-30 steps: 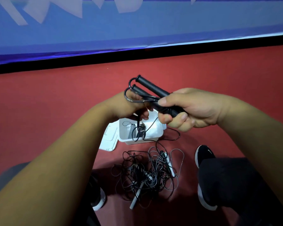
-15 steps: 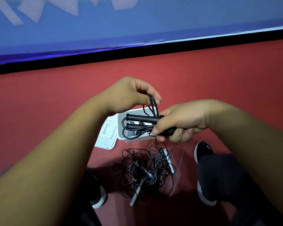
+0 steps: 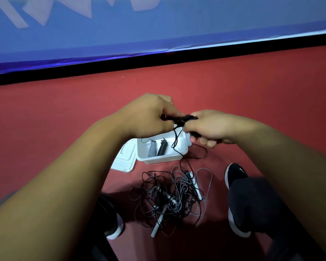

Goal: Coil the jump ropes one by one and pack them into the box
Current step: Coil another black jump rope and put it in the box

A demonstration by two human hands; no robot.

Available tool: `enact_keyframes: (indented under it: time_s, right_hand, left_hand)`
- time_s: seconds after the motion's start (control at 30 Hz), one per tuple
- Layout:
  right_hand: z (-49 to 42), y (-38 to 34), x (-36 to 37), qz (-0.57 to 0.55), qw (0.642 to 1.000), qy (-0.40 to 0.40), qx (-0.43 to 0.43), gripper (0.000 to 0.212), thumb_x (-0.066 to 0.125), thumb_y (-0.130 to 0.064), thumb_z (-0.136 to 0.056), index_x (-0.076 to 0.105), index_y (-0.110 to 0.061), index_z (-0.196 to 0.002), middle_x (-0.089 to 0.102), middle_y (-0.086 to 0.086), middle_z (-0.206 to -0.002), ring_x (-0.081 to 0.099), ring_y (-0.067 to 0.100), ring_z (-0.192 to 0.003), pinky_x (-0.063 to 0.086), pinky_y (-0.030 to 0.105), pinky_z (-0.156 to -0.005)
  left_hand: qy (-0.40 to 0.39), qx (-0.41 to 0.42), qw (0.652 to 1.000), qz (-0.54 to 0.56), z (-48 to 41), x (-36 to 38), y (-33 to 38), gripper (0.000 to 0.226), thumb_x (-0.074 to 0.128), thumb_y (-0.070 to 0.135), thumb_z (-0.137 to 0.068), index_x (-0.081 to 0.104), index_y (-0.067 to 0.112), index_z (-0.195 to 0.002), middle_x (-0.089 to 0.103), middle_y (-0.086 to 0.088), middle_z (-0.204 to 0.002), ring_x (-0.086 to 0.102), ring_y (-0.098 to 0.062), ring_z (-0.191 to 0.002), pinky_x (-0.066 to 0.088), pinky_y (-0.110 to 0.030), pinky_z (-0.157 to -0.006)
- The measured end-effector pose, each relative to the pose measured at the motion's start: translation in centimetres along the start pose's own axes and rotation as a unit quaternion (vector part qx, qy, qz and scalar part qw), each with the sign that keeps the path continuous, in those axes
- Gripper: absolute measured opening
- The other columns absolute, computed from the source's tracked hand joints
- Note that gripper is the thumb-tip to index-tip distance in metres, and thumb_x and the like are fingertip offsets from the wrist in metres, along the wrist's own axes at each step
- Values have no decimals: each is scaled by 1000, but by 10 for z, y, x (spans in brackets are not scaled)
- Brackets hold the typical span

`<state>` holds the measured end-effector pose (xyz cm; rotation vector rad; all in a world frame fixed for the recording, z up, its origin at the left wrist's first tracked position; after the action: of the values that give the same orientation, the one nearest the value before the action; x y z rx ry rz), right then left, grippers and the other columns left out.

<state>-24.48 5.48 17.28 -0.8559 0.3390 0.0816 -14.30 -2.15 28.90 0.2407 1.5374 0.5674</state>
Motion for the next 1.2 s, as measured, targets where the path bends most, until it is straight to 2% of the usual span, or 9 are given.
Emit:
enact_keyframes:
  time_s: [0.2,0.27,0.4,0.53,0.73,0.87,1.03,1.1,1.2]
  right_hand:
    - [-3,-18,-20,-3,991,126,-47,15,57,-24,-93,66,-12,-98,70,1,-73,51,25,-55,45,29,-47]
    - [-3,-22,-15,-20,993,109,-48,17,59,-24,-93,66,-10,-100,69,2,-75,49,24,-54,42,28,-45]
    - [1,-17,4,-41,999,-9,4,14,63,-23,-97,61,-10,-102,59,11,-83,34,16,-49,26,22,-42]
    - [7,-10,3,-4,998,-59,35,17,64,-23,-97,60,-10,-107,59,12,-84,33,15,-51,22,20,-43]
    - [6,-9,-27,78,995,55,16,22,59,-24,-99,63,-6,-111,69,10,-84,45,18,-47,34,24,-45]
    - [1,-16,-43,85,986,140,-5,29,57,-30,-96,65,-4,-105,78,21,-96,58,28,-56,50,34,-52]
    - [0,-33,-35,-78,986,129,-77,24,66,-31,-98,58,-12,-109,66,7,-85,52,22,-57,42,30,-47]
    - [4,-40,-21,-163,979,72,-96,24,71,-32,-100,55,-14,-106,58,6,-85,40,13,-53,28,25,-44]
    - [12,-50,-15,-242,962,37,-117,45,72,-55,-96,57,-14,-105,55,5,-84,33,9,-54,19,22,-47]
  left_hand:
    - [-4,-158,982,-103,-6,5,-35,10,76,36,-89,73,28,-94,72,8,-71,68,-11,-72,57,-32,-70]
    - [3,-194,973,-123,-4,7,-42,10,67,34,-93,69,24,-92,73,6,-70,67,-9,-62,61,-38,-70]
    - [53,-221,960,-164,-1,-1,-49,15,56,33,-102,63,20,-103,68,-5,-85,66,-29,-73,54,-38,-64]
    - [36,-232,963,-128,0,7,-56,21,61,36,-102,52,19,-93,57,-5,-83,53,-22,-65,41,-34,-59]
    - [89,-164,976,-116,-4,2,-29,25,68,35,-97,49,23,-89,52,-1,-73,56,-32,-73,38,-35,-57]
    - [59,-191,975,-97,-9,11,-26,35,78,37,-92,46,22,-91,53,-2,-74,60,-30,-71,36,-34,-55]
    - [112,-270,950,-111,-6,9,-46,23,53,35,-106,51,12,-109,53,-9,-80,55,-34,-70,36,-36,-57]
    - [127,-288,948,-41,-4,10,-55,24,48,33,-108,58,12,-109,61,-11,-80,63,-35,-67,49,-38,-58]
    - [137,-285,925,211,-2,21,-58,25,58,33,-106,68,12,-98,74,-12,-85,74,-36,-61,65,-49,-64]
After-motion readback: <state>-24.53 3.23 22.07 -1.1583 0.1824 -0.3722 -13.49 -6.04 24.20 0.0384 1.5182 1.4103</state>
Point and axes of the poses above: each hand's wrist, its own z-axis away from the middle knuckle, its own x-axis out of the palm, y = z × x, the point moved 10 cm from there along -z, towards the middle knuckle
